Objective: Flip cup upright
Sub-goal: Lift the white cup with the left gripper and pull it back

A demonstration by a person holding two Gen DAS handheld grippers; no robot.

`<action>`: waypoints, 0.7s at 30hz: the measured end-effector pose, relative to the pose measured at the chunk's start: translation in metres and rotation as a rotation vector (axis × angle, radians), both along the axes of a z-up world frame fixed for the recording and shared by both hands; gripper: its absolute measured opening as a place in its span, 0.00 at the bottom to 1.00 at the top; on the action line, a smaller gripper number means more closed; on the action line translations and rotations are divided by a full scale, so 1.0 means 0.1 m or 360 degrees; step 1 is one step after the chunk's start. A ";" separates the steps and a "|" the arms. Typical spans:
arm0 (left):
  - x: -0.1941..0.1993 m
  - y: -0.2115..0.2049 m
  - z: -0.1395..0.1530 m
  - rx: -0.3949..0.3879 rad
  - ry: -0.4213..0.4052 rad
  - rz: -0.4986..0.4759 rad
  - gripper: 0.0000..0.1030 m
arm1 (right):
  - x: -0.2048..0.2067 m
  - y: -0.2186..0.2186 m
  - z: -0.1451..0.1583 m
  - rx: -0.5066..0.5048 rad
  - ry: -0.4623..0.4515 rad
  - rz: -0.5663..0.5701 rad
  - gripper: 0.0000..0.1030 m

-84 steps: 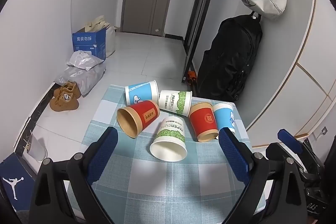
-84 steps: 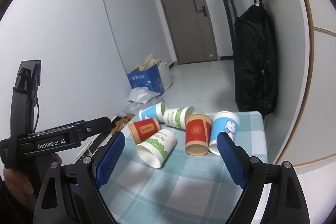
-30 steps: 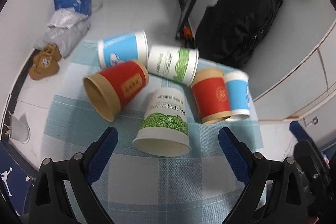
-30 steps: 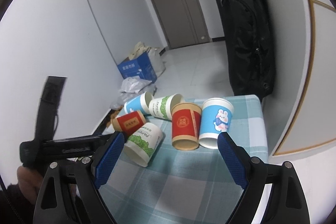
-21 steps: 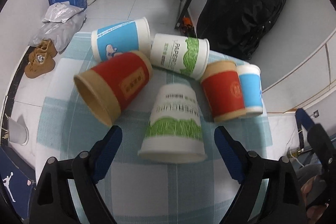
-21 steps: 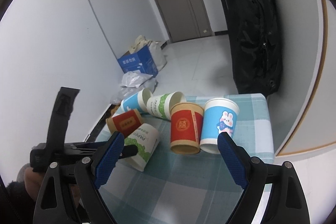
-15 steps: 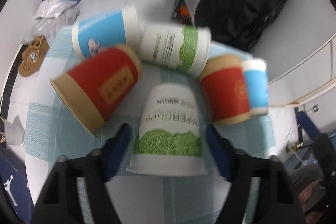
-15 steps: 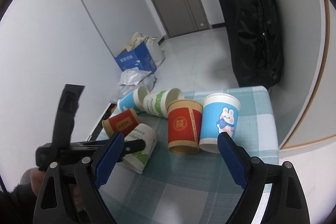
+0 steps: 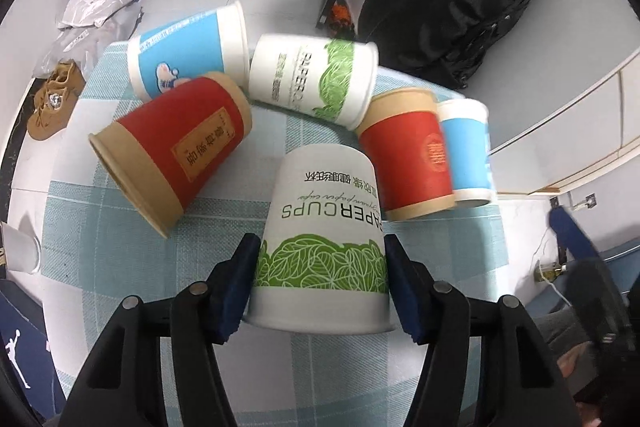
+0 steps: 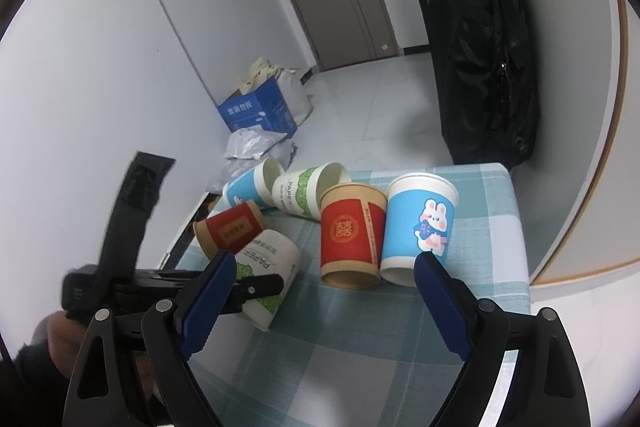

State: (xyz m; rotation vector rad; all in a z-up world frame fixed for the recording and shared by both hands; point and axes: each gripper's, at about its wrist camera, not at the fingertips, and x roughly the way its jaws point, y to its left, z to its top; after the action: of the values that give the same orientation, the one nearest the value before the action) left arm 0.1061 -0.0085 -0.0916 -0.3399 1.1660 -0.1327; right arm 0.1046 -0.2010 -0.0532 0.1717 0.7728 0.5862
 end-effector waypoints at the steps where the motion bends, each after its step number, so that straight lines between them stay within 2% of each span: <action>1: -0.02 0.00 0.03 -0.0003 -0.0015 -0.0002 0.55 | -0.02 0.00 0.00 -0.0005 -0.0002 0.0000 0.88; 9: -0.30 -0.01 0.33 -0.0073 -0.0176 0.0011 0.55 | -0.16 -0.03 0.04 -0.0009 -0.0018 -0.0018 0.88; 16: -0.63 0.05 0.56 -0.0150 -0.0349 0.0035 0.55 | -0.41 0.00 0.15 -0.0013 -0.0139 0.0005 0.88; 21: -0.80 0.14 0.62 -0.0173 -0.0418 0.0053 0.55 | -0.56 0.05 0.17 -0.0035 -0.0178 0.0039 0.88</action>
State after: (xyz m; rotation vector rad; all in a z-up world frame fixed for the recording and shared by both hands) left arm 0.0263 0.0051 -0.0300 -0.4244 0.8951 -0.2062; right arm 0.0481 -0.1960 -0.0358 0.1082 0.6733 0.6054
